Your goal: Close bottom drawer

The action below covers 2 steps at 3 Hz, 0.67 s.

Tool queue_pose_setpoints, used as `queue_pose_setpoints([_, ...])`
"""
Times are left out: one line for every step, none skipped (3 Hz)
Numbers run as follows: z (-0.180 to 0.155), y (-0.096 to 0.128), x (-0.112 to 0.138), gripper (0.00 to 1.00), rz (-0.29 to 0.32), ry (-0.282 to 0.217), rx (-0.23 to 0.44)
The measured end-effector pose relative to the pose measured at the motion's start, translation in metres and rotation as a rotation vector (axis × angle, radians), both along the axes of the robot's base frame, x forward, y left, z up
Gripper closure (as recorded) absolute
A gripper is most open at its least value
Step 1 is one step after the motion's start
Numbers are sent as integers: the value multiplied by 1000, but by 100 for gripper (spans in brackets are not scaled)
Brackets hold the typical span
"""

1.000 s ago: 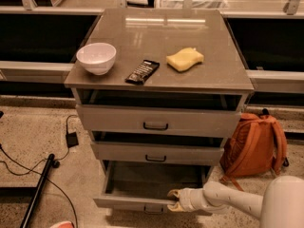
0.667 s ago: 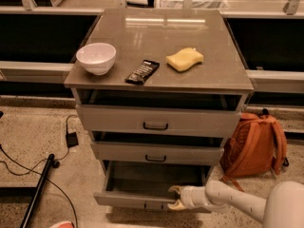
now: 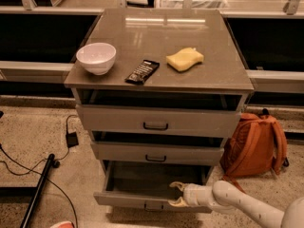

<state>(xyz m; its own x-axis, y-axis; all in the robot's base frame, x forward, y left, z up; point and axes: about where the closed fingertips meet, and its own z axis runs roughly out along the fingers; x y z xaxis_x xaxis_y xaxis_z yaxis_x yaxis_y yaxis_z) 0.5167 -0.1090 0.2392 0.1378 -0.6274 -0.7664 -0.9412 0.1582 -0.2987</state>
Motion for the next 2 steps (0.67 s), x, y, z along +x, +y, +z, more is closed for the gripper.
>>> queue_pose_setpoints([11, 4, -28, 71, 51, 15, 19])
queue_pose_setpoints([11, 10, -60, 95, 105, 58, 36])
